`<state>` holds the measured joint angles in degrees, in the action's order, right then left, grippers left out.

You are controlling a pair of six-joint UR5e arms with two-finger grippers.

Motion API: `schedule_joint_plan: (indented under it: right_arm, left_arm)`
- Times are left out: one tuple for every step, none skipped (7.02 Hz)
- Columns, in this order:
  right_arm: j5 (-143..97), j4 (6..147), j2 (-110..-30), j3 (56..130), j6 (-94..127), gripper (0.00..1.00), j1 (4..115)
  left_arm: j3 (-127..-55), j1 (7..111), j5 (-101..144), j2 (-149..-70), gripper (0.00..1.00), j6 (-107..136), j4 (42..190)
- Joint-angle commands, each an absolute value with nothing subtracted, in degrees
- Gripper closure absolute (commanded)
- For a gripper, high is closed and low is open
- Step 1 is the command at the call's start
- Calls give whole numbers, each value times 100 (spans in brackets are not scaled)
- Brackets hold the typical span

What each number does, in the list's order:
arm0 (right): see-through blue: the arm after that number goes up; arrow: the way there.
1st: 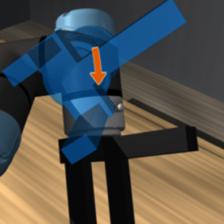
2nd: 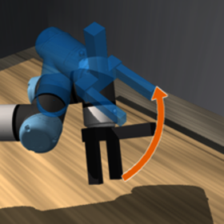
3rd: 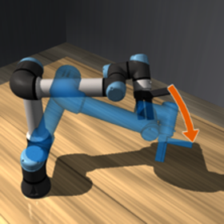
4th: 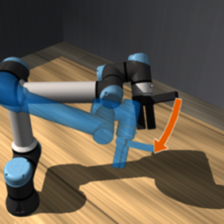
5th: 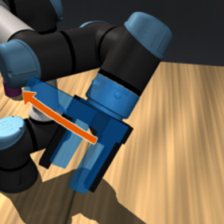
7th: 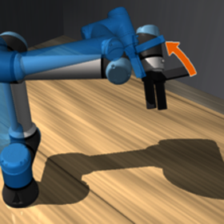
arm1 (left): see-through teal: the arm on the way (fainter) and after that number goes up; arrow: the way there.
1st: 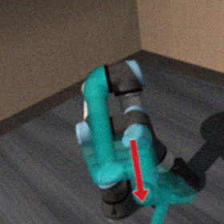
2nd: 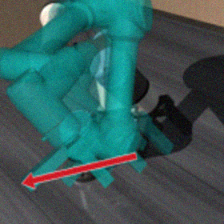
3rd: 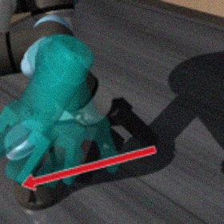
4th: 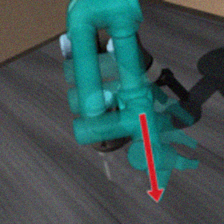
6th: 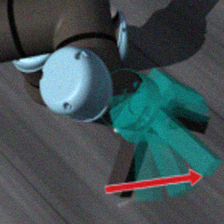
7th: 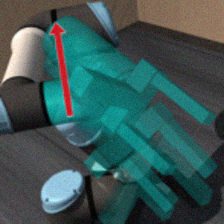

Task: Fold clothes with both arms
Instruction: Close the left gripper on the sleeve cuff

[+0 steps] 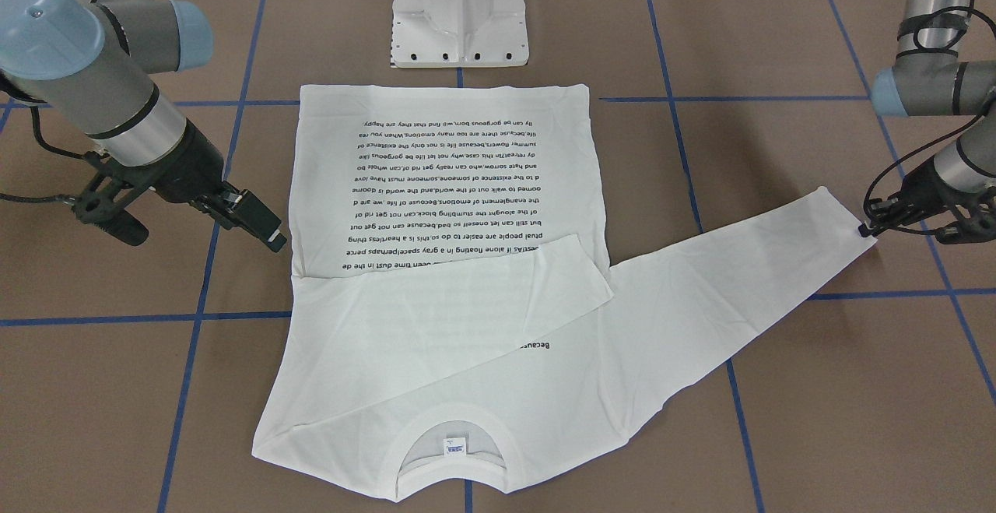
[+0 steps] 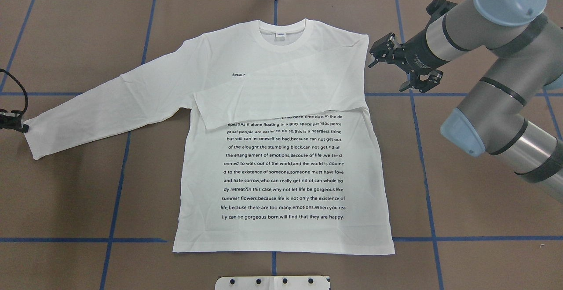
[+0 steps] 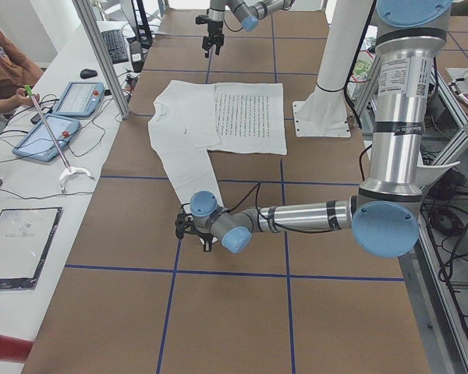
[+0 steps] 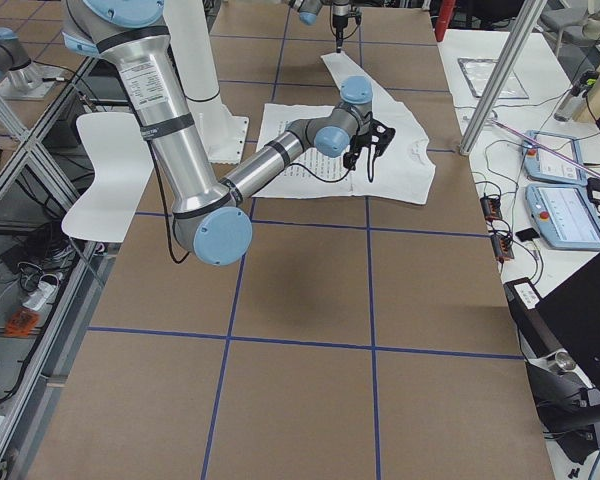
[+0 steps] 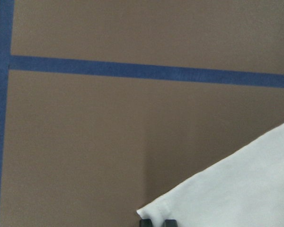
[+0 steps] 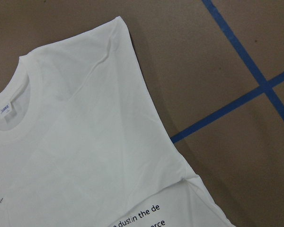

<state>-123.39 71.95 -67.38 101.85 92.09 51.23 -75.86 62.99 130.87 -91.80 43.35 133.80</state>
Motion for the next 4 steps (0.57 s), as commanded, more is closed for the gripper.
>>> schedule_joint_plan:
  right_arm:
    - [-12340,7189,-6794,10222,9202,2,5124]
    - [-12349,7198,-6811,10291,9202,2,5141]
    - [-12349,7190,-6994,10457,9176,2,5176]
    - [-12349,7207,-7170,10572,8897,1,5220]
  left_arm:
    - [-7777,6302,13157,-9228,100,4533,13351]
    - [-8205,6302,13505,-9237,100,4857,13272]
    - [-8696,6284,14040,-9307,100,5304,13184]
    - [-9119,6258,14184,-9734,100,6300,13027]
